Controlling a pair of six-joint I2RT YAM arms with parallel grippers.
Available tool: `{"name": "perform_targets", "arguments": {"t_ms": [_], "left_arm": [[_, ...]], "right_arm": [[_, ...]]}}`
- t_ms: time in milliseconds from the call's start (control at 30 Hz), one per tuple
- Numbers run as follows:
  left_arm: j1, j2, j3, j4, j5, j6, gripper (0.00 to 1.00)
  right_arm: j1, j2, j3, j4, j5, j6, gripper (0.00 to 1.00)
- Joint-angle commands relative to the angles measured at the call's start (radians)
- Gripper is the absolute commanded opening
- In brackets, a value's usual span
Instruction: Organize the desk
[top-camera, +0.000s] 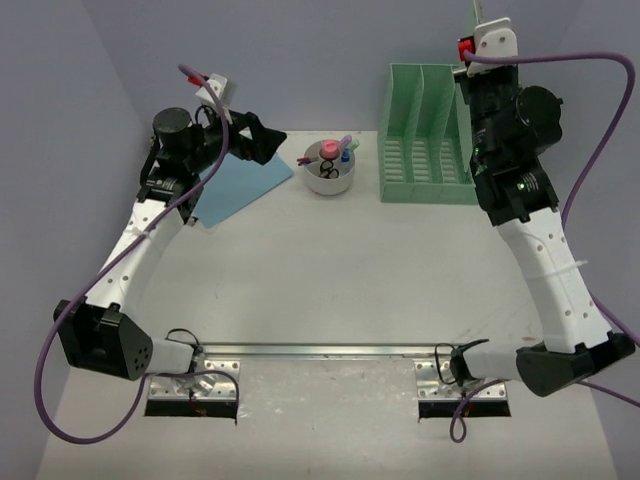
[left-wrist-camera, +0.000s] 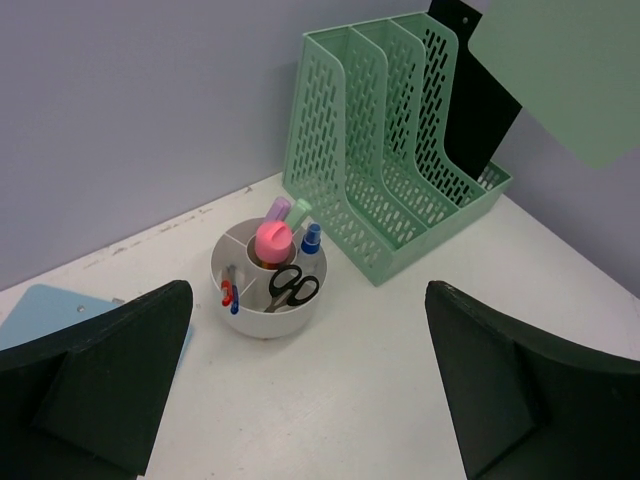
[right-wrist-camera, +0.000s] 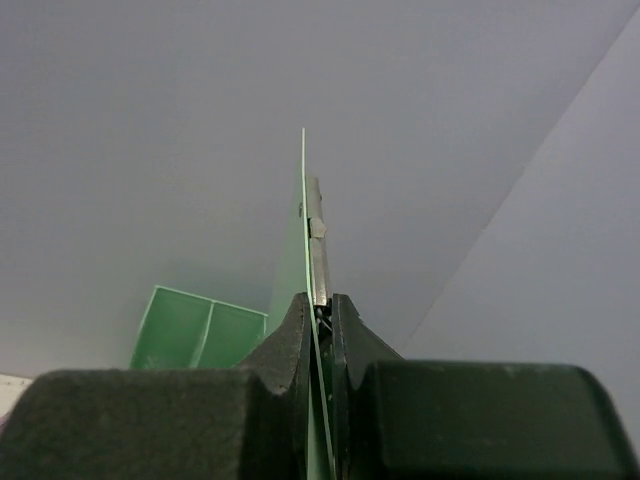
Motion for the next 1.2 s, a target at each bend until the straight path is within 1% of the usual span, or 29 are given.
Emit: {"name": "perform_targets", "arguments": {"t_ms": [0,67,100,267,433,467,533,633,1167], "left_arm": [[-0.002,-0.004,0.027,0.076,0.022,-0.028,1.0],[-0.007,0.005,0.032,0.075,0.02,-0.036,1.0],[-0.007,0.013,0.032,0.079,0.022,-0.043,1.0],[-0.007,0.015,0.008,0.108,0.029,-0.049,1.0],[-0.007,0.015,0.003,0.11,0.029,-0.034,1.0],[-0.007,0.015,0.001,0.113,0.028,-0.034,1.0],[-0.007,0.016,-0.005,0.121,0.031,-0.033,1.0],[-0.007,0.021,-0.009,0.124,0.032,-0.028,1.0],[-0.007,0.048,-0.046,0.154,0.028,0.003,1.0]], "right_arm": [[-0.096,0.045,0.075,0.051,-0.061,0.079,0.01],[-0.143,0.077,0.096,0.036,-0.089,0.137,0.01],[-0.186,0.086,0.099,0.028,-0.122,0.174,0.01],[-0.304,0.151,0.122,0.005,-0.181,0.263,0.01],[-0.366,0.207,0.119,0.005,-0.243,0.335,0.01],[-0.396,0.215,0.113,0.017,-0.253,0.343,0.01],[-0.42,0.237,0.103,0.047,-0.286,0.373,0.01],[-0.438,0.266,0.083,0.093,-0.322,0.393,0.01],[-0.453,0.457,0.081,0.272,-0.313,0.426,0.01]]}}
